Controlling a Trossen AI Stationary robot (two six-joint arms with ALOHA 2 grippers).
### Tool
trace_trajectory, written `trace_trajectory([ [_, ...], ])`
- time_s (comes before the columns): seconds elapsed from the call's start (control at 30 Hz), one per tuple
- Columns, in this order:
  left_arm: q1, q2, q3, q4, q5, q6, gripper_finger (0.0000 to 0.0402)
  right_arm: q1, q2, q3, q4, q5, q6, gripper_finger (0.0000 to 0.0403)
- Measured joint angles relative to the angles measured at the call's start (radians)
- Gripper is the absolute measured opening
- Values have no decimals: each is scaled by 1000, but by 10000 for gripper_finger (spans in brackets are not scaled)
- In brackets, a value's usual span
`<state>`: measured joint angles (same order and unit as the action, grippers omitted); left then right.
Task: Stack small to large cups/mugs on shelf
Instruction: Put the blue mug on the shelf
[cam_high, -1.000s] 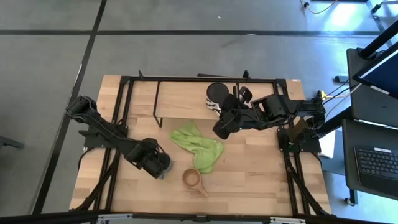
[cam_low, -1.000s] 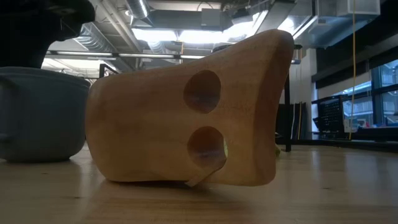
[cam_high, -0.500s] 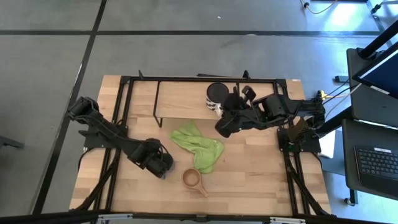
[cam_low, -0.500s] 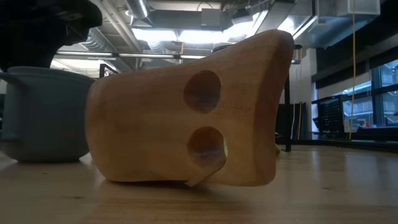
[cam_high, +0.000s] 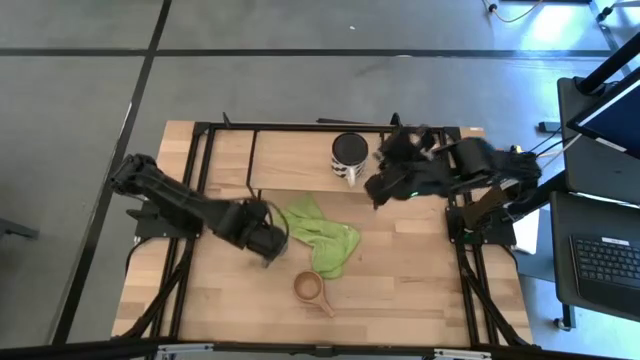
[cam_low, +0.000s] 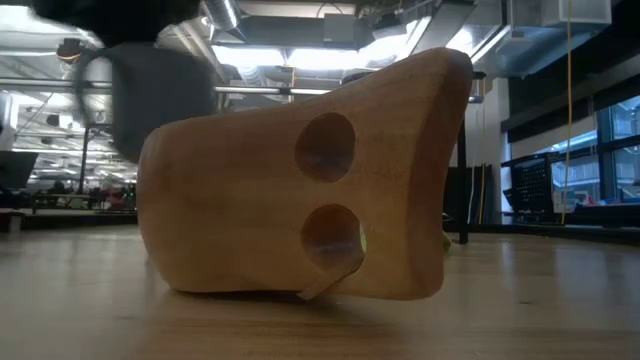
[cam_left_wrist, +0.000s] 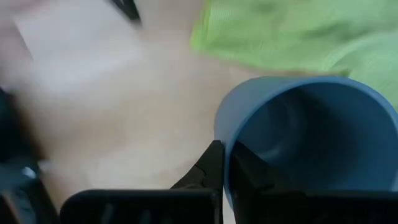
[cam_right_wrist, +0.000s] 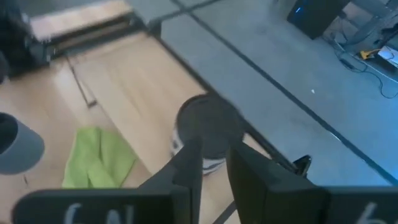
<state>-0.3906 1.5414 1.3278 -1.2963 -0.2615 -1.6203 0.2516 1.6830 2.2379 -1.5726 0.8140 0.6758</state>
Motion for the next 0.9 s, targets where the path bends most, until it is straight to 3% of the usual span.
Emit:
trace_trajectory([
  [0.17,124,-2,170,-149,-75,143,2,-1,-94,-33,3,57,5,48],
  [0.3,249,-2,264,-195,-93,275,2,-13,-185,-142,2,60,57,42],
  [0.6,537,-2,394,-131,-55,511,1,-6,-335,-457,3,49,251,45],
  [0.9,696,60,401,48,53,560,1,57,-344,-561,106,49,286,46],
])
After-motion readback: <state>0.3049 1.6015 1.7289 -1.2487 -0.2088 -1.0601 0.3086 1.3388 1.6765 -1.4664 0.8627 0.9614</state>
